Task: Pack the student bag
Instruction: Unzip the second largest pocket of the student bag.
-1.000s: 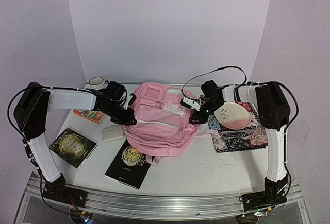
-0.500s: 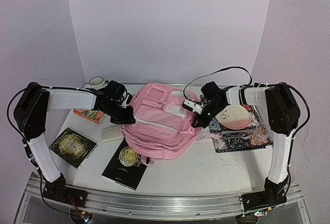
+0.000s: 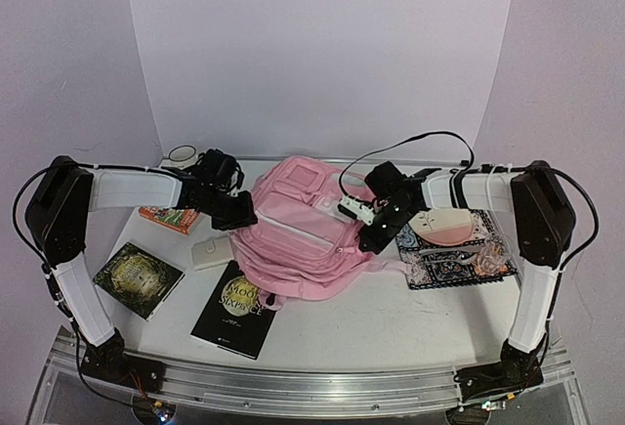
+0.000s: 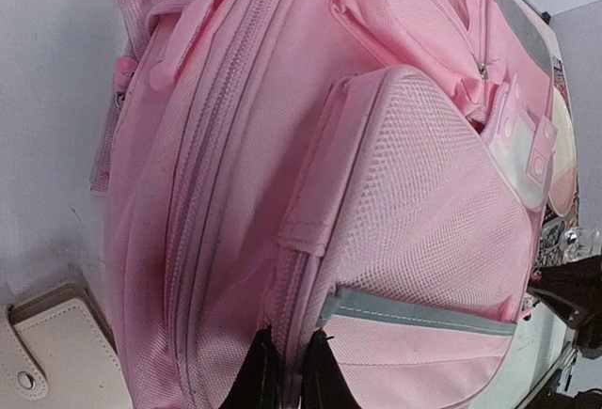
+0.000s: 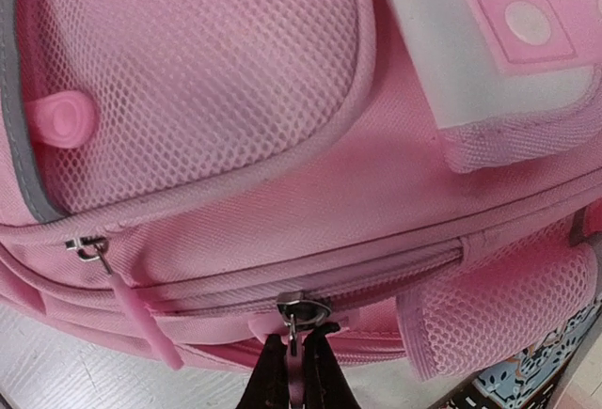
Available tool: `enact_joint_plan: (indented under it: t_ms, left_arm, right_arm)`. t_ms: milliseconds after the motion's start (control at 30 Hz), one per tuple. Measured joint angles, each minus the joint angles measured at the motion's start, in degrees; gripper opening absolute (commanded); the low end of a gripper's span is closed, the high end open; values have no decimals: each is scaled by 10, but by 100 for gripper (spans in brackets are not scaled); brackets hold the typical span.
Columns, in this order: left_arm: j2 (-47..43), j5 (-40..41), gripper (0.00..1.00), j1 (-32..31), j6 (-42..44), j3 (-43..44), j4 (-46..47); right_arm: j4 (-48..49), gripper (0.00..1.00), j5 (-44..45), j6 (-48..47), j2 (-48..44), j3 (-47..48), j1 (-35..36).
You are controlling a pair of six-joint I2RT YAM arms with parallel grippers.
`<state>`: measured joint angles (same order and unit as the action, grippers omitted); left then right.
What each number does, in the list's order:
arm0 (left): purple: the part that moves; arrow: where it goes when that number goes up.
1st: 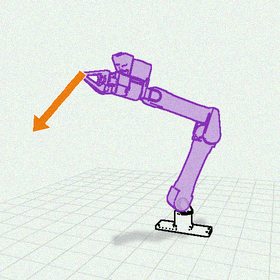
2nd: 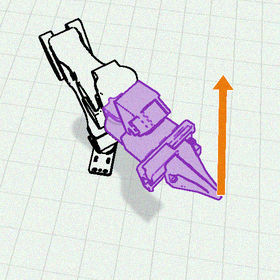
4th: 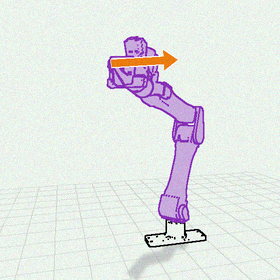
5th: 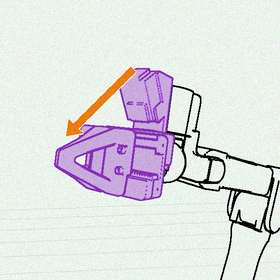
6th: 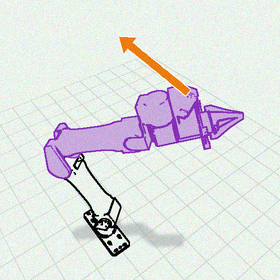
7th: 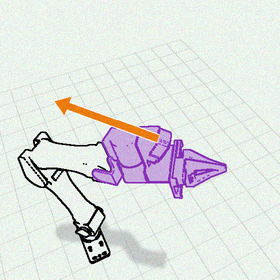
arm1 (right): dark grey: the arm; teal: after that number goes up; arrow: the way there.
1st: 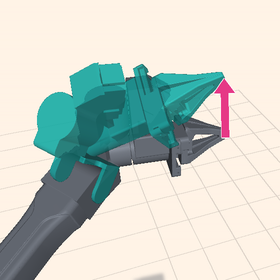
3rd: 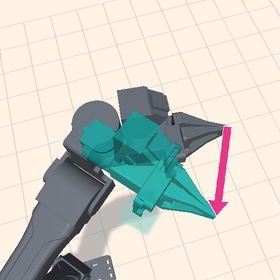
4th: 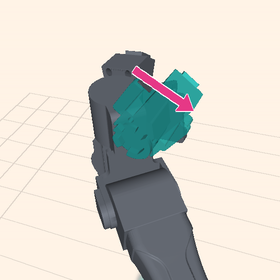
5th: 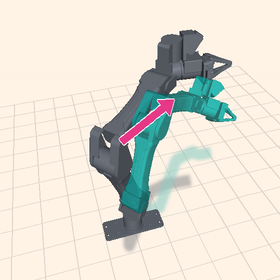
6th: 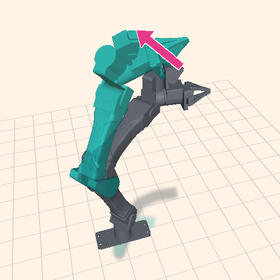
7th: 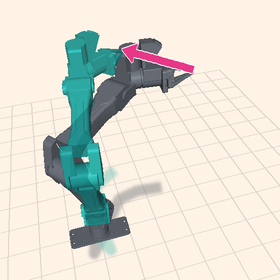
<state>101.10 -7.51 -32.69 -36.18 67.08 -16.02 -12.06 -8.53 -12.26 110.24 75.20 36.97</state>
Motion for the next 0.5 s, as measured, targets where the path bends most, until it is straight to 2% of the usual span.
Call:
enact_joint_plan:
  t_ms: [267,500]
  left_arm:
    - [0,32,0,0,-78,-42,94]
    - [-9,79,0,-7,-129,-72,142]
  right_arm:
    - [-40,0,6,64,0,15,72]
    - [-73,0,-17,111,0,68,128]
